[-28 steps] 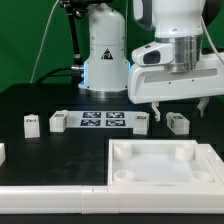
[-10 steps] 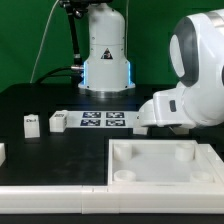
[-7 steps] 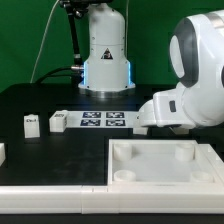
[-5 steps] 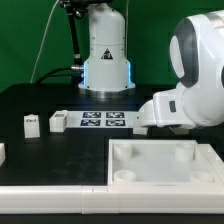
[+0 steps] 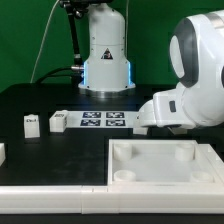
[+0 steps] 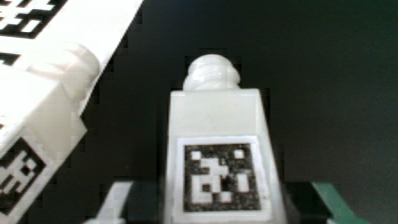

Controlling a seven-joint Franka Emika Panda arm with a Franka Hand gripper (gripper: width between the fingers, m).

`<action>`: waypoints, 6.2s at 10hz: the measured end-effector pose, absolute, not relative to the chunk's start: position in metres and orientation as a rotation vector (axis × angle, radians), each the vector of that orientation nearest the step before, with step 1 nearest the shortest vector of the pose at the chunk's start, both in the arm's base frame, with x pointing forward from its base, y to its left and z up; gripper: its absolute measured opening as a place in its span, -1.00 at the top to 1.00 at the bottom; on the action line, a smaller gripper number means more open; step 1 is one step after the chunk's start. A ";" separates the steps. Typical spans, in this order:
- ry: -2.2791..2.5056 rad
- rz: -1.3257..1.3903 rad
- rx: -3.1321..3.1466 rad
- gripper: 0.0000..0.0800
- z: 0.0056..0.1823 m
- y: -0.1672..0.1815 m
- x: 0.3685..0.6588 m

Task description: Assemble one leg

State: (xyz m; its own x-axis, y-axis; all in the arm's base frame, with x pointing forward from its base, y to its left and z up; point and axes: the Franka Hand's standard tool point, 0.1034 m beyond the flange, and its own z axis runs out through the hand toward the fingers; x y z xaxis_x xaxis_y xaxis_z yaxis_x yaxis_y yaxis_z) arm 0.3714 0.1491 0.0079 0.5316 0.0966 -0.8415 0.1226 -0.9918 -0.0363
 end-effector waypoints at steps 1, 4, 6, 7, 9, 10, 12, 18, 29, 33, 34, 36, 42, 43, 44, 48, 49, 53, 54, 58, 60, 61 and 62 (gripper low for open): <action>0.225 -1.499 2.735 0.28 0.013 0.148 0.375; 0.249 -1.414 2.757 0.27 0.063 0.153 0.399; 0.213 -1.387 2.762 0.27 0.090 0.148 0.411; 0.216 -1.318 2.804 0.27 0.082 0.151 0.415; 0.216 -1.307 2.811 0.27 0.080 0.151 0.414; 0.212 -1.136 2.902 0.27 0.075 0.155 0.427; 0.216 -0.921 2.990 0.27 0.080 0.153 0.429; 0.402 -0.243 3.121 0.27 0.122 0.148 0.491; 0.481 0.260 3.188 0.27 0.128 0.123 0.597; 0.472 0.515 3.147 0.27 0.129 0.120 0.606; 0.466 0.660 3.110 0.27 0.128 0.115 0.604; 0.480 0.664 3.096 0.27 0.120 0.103 0.598; 0.472 0.702 3.102 0.27 0.106 0.112 0.632; 0.470 0.697 3.105 0.27 0.101 0.112 0.633; 0.470 0.689 3.108 0.27 0.097 0.113 0.632; 0.476 0.686 3.110 0.27 0.088 0.116 0.629; 0.477 0.694 3.108 0.27 0.087 0.117 0.629; 0.470 0.737 3.097 0.27 0.072 0.117 0.627; 0.471 0.744 3.095 0.27 0.072 0.118 0.626; 0.474 0.745 3.094 -0.25 0.072 0.119 0.626; 0.474 0.745 3.094 -0.56 0.072 0.119 0.626; 0.474 0.745 3.094 -0.60 0.072 0.119 0.626; 0.474 0.745 3.094 -0.60 0.072 0.119 0.626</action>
Offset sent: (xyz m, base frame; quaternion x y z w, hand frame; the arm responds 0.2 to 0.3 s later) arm 0.0218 0.0006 0.0711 -0.0753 0.0385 0.0315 0.9959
